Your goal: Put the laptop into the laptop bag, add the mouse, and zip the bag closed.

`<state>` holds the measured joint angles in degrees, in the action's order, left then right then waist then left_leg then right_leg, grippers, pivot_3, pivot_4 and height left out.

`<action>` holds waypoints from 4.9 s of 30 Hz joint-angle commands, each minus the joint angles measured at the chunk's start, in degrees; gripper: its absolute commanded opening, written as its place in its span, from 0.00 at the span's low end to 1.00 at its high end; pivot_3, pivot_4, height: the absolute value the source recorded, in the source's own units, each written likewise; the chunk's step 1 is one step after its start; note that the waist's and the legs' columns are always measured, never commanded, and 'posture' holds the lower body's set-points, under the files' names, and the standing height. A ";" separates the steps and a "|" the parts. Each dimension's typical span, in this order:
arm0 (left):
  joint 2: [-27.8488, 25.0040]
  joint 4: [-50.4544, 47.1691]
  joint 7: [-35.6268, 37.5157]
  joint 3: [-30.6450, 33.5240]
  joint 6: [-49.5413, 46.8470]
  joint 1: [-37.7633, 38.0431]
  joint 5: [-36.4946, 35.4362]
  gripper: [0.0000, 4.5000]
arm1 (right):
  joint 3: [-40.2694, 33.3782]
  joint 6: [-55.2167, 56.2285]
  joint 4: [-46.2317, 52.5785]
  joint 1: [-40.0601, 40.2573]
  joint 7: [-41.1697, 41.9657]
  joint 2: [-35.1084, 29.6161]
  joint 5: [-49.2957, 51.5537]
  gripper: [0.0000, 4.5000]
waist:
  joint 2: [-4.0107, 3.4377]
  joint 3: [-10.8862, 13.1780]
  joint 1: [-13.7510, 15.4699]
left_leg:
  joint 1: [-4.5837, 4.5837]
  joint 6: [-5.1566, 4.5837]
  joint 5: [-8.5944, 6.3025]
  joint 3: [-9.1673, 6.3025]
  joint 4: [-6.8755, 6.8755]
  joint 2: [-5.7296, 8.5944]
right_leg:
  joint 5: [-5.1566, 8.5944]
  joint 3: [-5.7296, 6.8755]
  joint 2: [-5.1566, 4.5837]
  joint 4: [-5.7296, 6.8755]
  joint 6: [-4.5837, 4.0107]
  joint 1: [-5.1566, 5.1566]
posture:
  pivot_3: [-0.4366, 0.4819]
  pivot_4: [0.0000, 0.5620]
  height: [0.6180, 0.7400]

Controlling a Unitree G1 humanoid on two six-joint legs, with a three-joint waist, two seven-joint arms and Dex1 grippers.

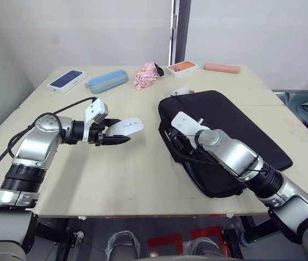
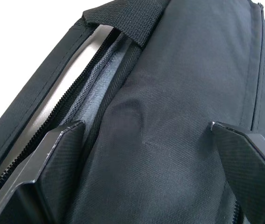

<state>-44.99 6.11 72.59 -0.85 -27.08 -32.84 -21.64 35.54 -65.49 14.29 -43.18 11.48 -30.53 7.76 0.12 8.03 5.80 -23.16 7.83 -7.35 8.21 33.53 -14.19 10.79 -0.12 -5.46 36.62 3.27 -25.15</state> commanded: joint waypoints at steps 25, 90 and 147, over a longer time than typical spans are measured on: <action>4.22 -1.93 -0.26 -2.94 2.10 -2.76 0.08 0.64 | -21.30 -11.21 6.59 -2.21 9.21 4.26 1.73 0.00 | -0.01 0.00 0.11 | 0.15 0.01 0.02 0.01 0.01 0.00 | -0.01 -0.04 0.01 0.12 -0.02 0.07 | 0.48 0.27 1.00; 36.96 49.64 -12.11 -6.18 31.23 -24.72 16.65 0.99 | -60.03 -27.01 3.55 -15.05 -11.46 11.86 48.98 0.00 | -0.10 0.07 1.33 | -0.06 -0.05 0.08 0.05 -0.46 0.03 | -0.09 0.05 0.04 -0.49 0.02 0.00 | 0.48 0.27 1.00; -23.20 -7.02 15.96 15.24 -4.49 10.52 -11.88 0.99 | -18.91 7.62 6.39 -0.11 48.37 -12.74 33.62 0.00 | -0.18 0.11 -0.15 | 0.04 -0.27 -0.14 0.01 -0.52 -0.06 | 0.03 0.16 0.09 -0.41 -0.12 0.01 | 0.48 0.27 1.00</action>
<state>-66.40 0.18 86.71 12.93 -32.12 -22.22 -33.00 16.94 -59.58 20.63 -43.11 57.96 -42.33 42.30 -0.06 8.14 5.65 -23.12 7.55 -7.49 8.21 33.01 -14.25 10.82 0.05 -5.37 36.23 3.15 -25.14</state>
